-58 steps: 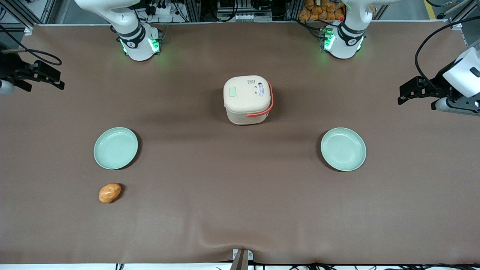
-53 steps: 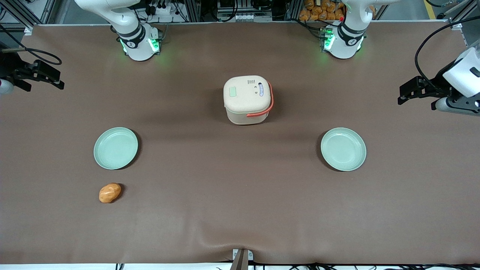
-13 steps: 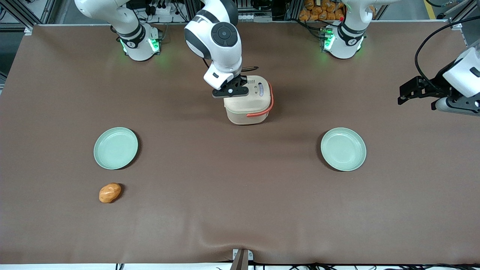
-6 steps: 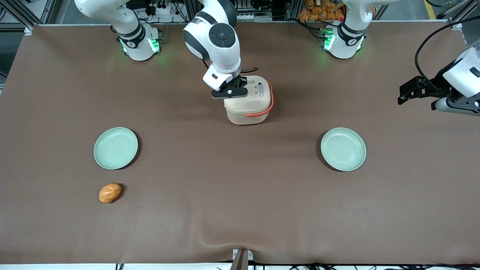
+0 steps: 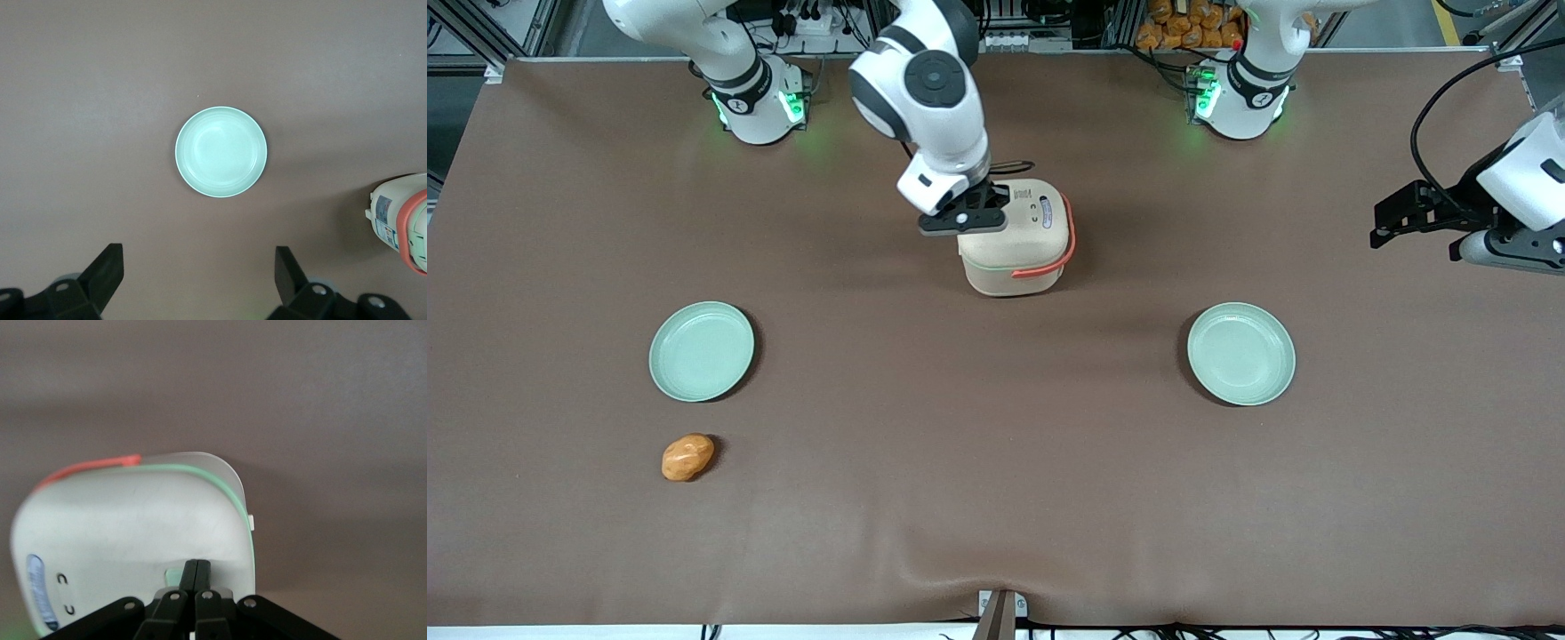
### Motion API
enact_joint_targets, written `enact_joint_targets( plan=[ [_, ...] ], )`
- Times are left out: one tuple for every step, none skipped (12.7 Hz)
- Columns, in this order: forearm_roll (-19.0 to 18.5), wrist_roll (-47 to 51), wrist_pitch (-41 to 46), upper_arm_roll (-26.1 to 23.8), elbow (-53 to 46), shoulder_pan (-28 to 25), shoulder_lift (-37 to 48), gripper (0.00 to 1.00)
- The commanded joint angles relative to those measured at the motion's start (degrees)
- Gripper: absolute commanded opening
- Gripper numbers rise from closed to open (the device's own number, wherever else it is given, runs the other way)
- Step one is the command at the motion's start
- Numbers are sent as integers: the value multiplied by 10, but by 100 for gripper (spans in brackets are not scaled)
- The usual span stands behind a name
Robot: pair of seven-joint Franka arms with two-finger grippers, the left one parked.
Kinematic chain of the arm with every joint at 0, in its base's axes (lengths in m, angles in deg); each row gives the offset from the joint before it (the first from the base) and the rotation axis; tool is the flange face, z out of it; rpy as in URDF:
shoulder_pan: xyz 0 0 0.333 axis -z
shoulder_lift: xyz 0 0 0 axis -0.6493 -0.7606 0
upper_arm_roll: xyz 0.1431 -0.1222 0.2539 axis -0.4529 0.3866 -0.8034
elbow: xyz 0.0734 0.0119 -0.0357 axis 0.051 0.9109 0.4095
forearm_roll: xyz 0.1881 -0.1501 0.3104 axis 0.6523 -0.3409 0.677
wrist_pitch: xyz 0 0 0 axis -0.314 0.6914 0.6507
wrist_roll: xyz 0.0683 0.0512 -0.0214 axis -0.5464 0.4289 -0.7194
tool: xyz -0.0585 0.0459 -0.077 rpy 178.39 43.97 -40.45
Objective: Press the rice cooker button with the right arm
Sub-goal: 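Lift the right gripper away as the lid springs open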
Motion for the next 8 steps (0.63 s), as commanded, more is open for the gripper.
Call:
enact_joint_targets(
  plan=[
    [57,-32,96,-9,-57,59,50,8],
    [58,-46,135,-8,-84,76,59,30],
    [58,-65,167,-8,-102,99,69,47],
    [57,-89,198,-7,-118,121,79,68],
    [54,-117,226,-6,-130,147,91,85],
    [51,-141,250,-4,-134,174,105,100],
    [50,-166,270,-3,-135,203,122,100],
    [50,-191,288,5,-135,230,138,100]
  ],
)
